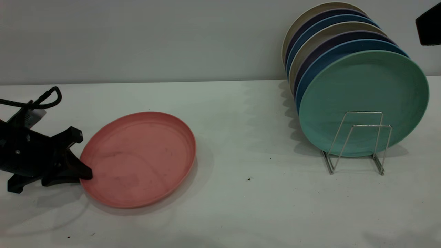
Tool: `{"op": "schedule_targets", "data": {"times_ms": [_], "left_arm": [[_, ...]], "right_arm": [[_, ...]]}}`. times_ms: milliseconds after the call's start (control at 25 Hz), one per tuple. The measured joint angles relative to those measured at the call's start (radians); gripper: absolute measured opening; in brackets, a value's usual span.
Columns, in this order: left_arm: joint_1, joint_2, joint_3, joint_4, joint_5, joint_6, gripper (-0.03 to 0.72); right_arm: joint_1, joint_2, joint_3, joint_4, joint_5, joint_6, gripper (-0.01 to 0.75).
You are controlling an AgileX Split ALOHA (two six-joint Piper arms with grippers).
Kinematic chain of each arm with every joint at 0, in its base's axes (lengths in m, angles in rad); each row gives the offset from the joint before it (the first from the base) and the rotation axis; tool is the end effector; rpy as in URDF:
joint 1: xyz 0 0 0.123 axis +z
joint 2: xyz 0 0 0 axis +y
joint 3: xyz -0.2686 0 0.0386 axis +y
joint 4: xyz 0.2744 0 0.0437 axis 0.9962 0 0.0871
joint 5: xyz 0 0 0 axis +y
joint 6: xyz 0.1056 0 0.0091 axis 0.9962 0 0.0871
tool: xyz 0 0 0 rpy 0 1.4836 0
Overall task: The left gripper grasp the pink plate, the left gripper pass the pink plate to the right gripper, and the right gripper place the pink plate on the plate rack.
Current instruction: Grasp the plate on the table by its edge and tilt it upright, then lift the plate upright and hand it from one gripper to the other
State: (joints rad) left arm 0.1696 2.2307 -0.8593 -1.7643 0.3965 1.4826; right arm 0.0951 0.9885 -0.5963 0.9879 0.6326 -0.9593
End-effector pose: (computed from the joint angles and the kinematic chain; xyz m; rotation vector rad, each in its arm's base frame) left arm 0.3296 0.0156 -0.0403 -0.5380 2.6949 -0.5720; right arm 0.2199 0.0736 0.2455 -0.4591 2.1702 0.5922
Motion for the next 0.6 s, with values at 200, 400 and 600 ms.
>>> {"op": "schedule_targets", "data": {"times_ms": [200,400,600], "left_arm": [[0.000,-0.063,-0.037,0.006,0.016,0.015,0.014],[-0.009,-0.143,-0.050,0.055,0.094,-0.002,0.014],[-0.055,-0.178,-0.050,0.115,0.136,-0.019,0.014]], "right_arm": [[0.000,0.029,0.000,0.030,-0.003,0.003,0.394],[0.000,0.106,0.000,0.131,-0.006,-0.078,0.394],[0.000,0.237,-0.002,0.300,-0.005,-0.257,0.394]]}}
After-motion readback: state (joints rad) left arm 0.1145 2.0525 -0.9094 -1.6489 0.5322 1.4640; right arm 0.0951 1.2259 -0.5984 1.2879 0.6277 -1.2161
